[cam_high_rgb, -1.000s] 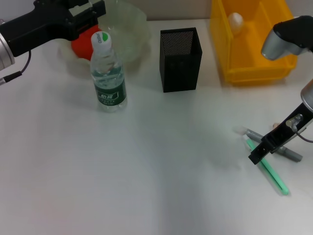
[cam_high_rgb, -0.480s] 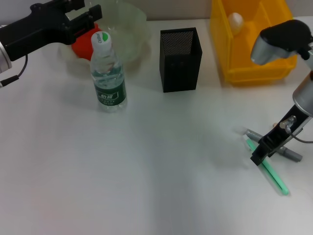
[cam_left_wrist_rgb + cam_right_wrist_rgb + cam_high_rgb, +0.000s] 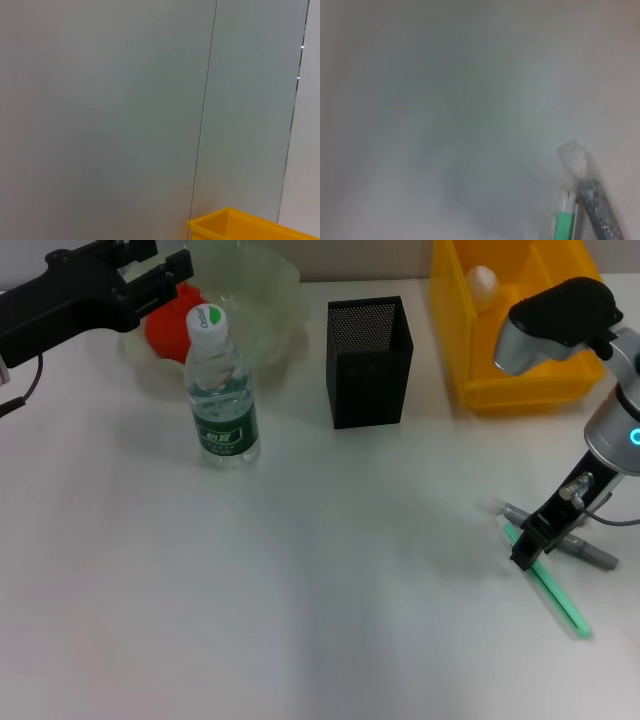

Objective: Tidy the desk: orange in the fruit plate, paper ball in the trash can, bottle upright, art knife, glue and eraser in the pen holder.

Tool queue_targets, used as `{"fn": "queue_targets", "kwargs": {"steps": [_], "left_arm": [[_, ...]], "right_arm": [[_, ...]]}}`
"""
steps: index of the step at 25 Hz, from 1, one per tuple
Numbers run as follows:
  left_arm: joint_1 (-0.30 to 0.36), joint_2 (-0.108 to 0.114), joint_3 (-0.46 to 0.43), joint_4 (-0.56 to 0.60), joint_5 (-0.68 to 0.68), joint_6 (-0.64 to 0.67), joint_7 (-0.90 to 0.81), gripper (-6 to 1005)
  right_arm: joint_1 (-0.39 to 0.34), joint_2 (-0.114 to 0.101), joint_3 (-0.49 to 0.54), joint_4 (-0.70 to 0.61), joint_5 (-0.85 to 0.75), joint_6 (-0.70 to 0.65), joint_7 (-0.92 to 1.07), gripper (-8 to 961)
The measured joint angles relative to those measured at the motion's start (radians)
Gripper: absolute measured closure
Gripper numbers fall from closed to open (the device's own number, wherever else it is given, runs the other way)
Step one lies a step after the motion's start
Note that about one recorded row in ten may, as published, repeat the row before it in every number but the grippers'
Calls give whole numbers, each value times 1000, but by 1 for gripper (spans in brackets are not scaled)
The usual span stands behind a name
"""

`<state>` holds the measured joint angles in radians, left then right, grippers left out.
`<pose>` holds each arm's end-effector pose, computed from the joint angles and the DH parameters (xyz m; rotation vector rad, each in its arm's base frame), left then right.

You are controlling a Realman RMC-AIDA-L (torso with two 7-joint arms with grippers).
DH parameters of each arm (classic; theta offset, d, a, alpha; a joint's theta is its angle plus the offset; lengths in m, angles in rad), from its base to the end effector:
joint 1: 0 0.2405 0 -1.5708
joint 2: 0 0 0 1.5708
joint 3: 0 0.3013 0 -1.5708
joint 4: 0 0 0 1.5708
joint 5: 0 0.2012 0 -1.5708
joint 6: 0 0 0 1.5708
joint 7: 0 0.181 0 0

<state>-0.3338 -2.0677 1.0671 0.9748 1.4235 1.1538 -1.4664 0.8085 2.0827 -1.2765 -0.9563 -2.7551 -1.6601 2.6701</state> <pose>-0.2543 0.3950 0.0091 -2.2671 -0.5426 -0.8587 0.2589 0.3758 -0.0690 -2.4791 1.2976 -0.8477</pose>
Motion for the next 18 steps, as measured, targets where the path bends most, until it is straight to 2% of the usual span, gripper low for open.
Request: {"fn": "queue_targets", "kwargs": {"steps": [4,6,9,18], "left_arm": [[3,0,-2,7,0,0,0,481],[4,0,-3,10,0,0,0,481],[5,0,-3,11,0,0,0,481],[4,0,-3,12,0,0,0,481]], "right_arm": [[26,0,-9,43,-6,9,6,549],[47,0,-9,82,-22,19,7,583],[53,0,-9,95,-26,23,7,635],[53,0,-9,103,-26,29,7,664]]}}
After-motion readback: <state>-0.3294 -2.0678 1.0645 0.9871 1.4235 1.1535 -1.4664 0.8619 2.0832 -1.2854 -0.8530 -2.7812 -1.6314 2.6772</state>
